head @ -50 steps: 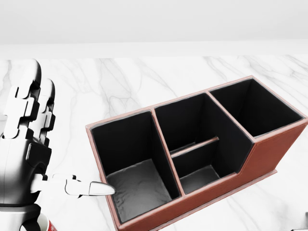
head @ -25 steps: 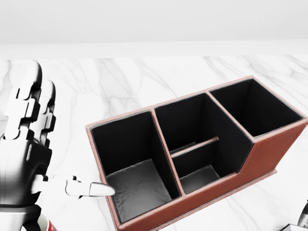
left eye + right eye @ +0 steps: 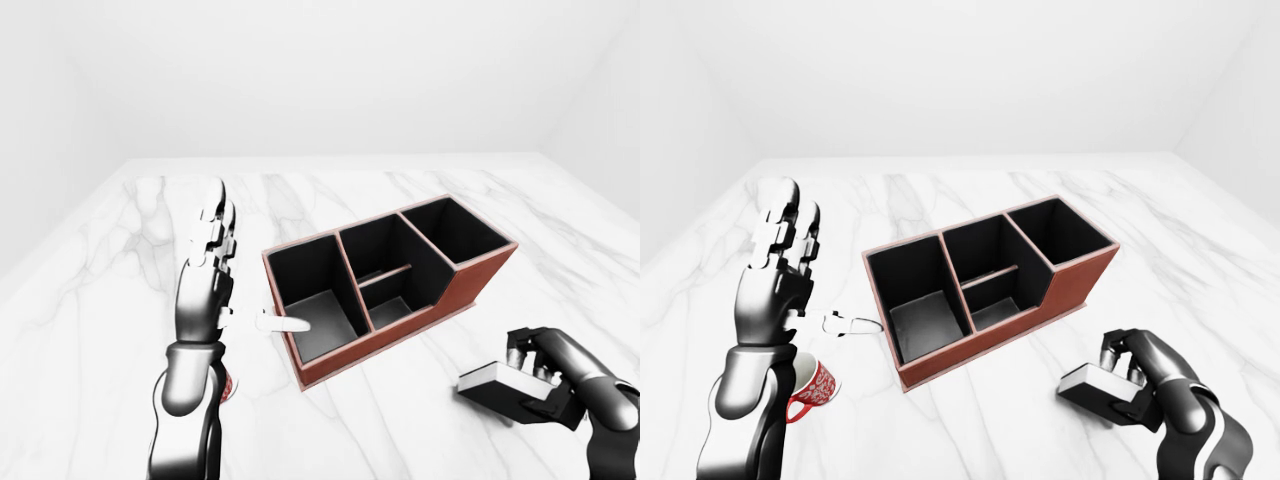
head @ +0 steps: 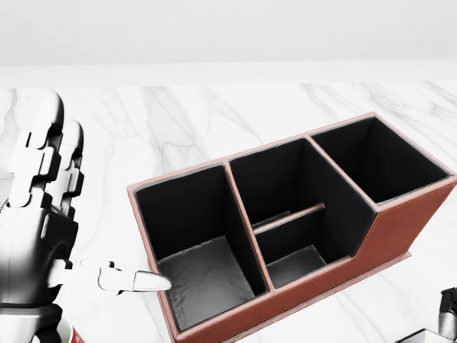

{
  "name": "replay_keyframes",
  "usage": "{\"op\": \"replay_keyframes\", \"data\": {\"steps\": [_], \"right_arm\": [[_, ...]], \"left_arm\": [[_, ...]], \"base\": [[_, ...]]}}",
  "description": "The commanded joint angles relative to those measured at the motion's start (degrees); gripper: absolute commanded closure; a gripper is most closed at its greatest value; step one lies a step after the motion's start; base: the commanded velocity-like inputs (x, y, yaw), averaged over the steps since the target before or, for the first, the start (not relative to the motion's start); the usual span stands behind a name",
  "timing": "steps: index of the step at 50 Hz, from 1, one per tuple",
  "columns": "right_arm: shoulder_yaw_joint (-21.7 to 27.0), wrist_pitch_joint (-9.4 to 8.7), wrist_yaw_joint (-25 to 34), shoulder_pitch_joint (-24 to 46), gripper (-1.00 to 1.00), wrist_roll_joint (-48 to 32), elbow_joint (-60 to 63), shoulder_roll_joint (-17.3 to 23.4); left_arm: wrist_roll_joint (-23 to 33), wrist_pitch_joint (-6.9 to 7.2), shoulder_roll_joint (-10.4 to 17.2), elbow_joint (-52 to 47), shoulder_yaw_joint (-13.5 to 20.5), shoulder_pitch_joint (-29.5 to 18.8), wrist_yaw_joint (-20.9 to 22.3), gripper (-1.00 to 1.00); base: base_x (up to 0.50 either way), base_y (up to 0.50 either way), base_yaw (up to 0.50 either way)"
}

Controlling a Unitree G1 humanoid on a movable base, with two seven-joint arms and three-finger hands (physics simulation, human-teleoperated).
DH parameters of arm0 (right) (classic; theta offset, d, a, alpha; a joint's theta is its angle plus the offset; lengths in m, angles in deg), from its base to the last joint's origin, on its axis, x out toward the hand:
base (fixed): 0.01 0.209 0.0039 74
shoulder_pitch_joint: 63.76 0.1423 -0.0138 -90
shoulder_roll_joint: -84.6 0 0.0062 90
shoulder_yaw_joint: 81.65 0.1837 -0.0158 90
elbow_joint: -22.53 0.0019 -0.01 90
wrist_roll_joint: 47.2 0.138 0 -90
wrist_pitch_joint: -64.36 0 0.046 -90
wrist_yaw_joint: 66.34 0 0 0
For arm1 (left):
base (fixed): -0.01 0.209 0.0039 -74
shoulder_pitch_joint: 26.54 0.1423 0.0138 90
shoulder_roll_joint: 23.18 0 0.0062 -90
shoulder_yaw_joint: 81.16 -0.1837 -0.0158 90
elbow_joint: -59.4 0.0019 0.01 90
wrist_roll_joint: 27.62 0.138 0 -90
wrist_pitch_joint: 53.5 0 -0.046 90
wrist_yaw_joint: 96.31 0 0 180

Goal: Pick up the book and place it in the back compartment of the caddy.

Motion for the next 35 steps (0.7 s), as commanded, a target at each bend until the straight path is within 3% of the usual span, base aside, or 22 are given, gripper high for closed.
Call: {"op": "replay_keyframes", "data": {"steps": [1, 12, 35], "right_arm": [[1.1, 0.00, 0.0, 1.5, 1.00, 0.0, 7.4, -0.1], [0.0, 0.00, 0.0, 4.8, 1.00, -2.0, 12.7, 1.6], [-8.9, 0.00, 0.0, 17.4, 1.00, -8.5, 19.1, 6.7]], "left_arm": [[0.0, 0.00, 0.0, 0.3, 0.0, 0.1, 0.0, -1.00], [0.2, 0.00, 0.0, 0.9, -0.2, 0.1, 0.0, -1.00], [0.4, 0.00, -0.1, 0.9, -0.3, 0.3, -0.1, -1.00]], "base": [[0.00, 0.00, 0.00], [0.00, 0.00, 0.00], [0.00, 0.00, 0.00]]}}
